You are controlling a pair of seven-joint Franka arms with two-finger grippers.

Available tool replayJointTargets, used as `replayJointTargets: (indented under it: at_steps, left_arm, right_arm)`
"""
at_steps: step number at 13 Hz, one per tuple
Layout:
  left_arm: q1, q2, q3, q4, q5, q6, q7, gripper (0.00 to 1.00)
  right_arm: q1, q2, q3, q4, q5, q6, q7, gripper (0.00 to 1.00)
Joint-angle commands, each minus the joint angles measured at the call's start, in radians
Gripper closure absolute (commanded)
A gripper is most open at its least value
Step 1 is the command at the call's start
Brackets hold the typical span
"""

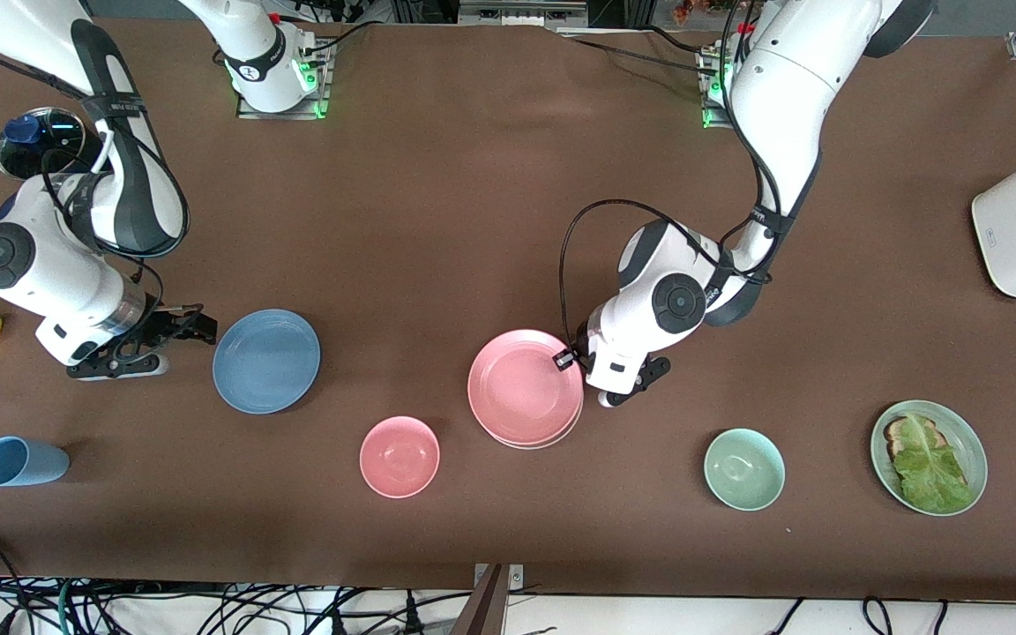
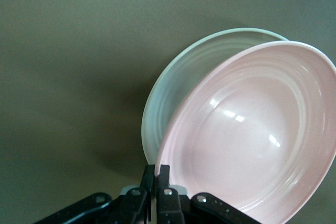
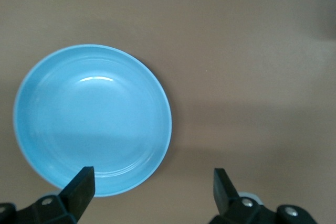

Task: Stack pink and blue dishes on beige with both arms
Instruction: 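Carry the pink plate onto the beige plate and lower it, then open the left gripper and withdraw while the right gripper grasps the blue plate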

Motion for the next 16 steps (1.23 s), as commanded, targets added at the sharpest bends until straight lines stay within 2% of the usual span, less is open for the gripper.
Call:
replayJointTargets:
  at_steps: [1,2,4,5,6,9,13,14,16]
  left_arm:
    - [-0.019,0.015,0.015,0.03,0.023,-0.012,-0.008,0.94]
    - [-0.013,0.015,0.015,0.029,0.028,-0.018,-0.002,0.86]
    - [-0.005,0.01,0.015,0.03,0.096,-0.022,-0.001,0.32]
    - [-0.002,0.007,0.015,0.03,0.13,-0.03,-0.002,0.13]
    - [-0.002,0.006,0.015,0.03,0.149,-0.042,-0.002,0.0]
    - [0.022,-0.008,0.016,0.032,0.15,-0.082,-0.002,0.0]
    - [0.097,-0.057,0.016,0.032,0.158,-0.18,0.027,0.0]
    - [0.116,-0.066,0.016,0.03,0.158,-0.19,0.073,0.0]
    - [0.151,-0.074,0.016,0.03,0.158,-0.238,0.146,0.0]
  right_arm:
    - [-0.028,0.067,0.009,0.0,0.004,0.085,-0.027,0.0]
    - [-0.03,0.096,0.009,0.005,0.006,0.122,-0.027,0.0]
    - [-0.031,0.114,0.014,0.011,0.007,0.144,-0.027,0.01]
    - [-0.027,0.115,0.017,0.011,0.009,0.145,-0.018,0.03]
    - [-0.023,0.126,0.02,0.011,0.009,0.145,-0.014,0.06]
    - [-0.025,0.149,0.028,0.012,0.024,0.17,-0.015,0.12]
    - [-0.028,0.184,0.028,0.012,0.024,0.211,-0.02,0.13]
    - [-0.028,0.19,0.028,0.011,0.024,0.219,-0.021,0.17]
    - [-0.027,0.19,0.029,0.012,0.024,0.217,-0.024,0.32]
